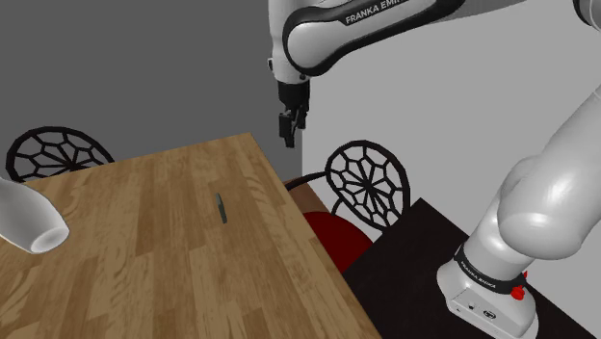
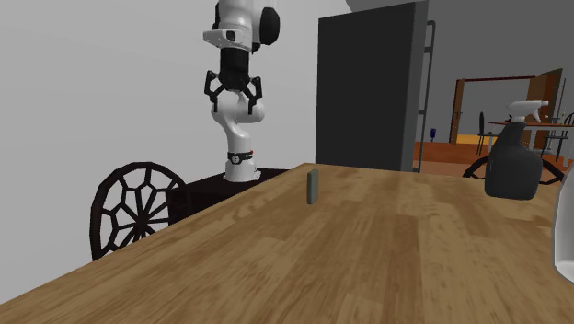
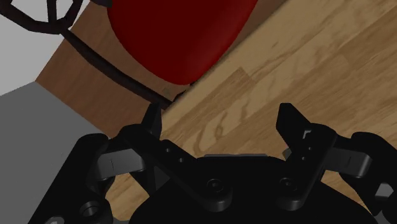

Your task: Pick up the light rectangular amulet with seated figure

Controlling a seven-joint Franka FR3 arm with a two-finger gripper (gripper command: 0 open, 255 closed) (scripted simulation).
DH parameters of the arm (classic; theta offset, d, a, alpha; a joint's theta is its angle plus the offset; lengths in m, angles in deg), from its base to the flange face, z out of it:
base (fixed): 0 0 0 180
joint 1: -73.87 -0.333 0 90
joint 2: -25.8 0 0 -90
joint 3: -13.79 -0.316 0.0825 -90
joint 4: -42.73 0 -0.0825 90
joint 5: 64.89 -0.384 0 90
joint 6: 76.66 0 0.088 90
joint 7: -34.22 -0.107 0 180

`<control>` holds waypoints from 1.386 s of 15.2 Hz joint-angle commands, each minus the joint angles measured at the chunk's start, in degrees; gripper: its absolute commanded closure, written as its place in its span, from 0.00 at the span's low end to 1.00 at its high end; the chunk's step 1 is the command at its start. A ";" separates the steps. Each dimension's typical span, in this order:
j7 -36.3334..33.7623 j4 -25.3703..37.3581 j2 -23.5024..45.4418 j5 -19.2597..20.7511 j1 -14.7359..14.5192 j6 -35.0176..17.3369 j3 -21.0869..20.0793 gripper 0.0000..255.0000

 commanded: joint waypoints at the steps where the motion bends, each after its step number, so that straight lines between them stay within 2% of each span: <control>1: -0.41 2.69 3.52 0.68 -0.88 -0.22 -1.14 0.00; 10: -2.00 17.32 21.46 5.69 -5.79 -0.28 -4.74 0.00; 20: -1.61 39.54 42.52 11.44 -14.41 4.48 -6.23 0.00; 21: -1.69 39.16 42.76 11.52 -14.42 3.86 -6.14 0.00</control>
